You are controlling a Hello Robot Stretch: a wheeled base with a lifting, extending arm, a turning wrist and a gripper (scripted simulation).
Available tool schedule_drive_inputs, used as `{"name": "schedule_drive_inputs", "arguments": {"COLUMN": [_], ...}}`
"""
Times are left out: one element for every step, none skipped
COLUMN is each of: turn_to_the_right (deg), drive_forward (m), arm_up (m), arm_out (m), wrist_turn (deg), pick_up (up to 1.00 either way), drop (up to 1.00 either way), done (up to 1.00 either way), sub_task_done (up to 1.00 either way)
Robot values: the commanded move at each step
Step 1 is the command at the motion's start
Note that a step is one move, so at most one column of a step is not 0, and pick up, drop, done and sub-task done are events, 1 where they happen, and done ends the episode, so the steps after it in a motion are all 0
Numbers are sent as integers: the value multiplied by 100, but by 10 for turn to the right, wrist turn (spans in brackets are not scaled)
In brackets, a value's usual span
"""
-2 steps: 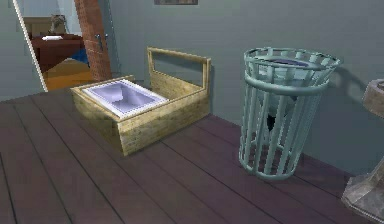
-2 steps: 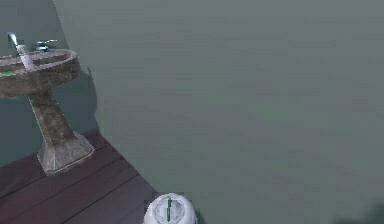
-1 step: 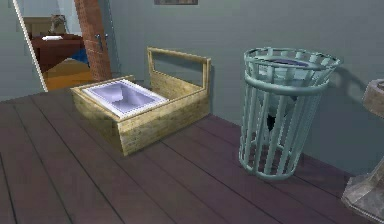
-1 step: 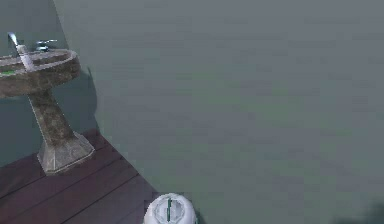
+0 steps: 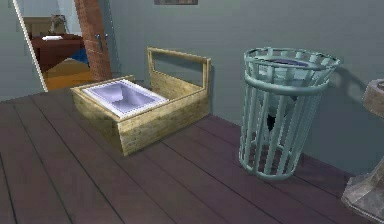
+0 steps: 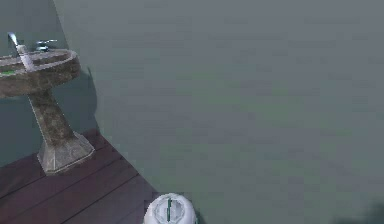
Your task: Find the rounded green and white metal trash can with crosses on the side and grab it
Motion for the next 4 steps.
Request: {"name": "schedule_drive_inputs", "arguments": {"turn_to_the_right": [0,0,0,0], "drive_forward": [0,0,0,0], "arm_up": [0,0,-30,0], "arm_out": [0,0,0,0], "wrist_turn": [450,240,0,0], "pick_up": [0,0,0,100], "drop": [0,0,0,0], "done": [0,0,0,0], "sub_task_done": [0,0,0,0]}}
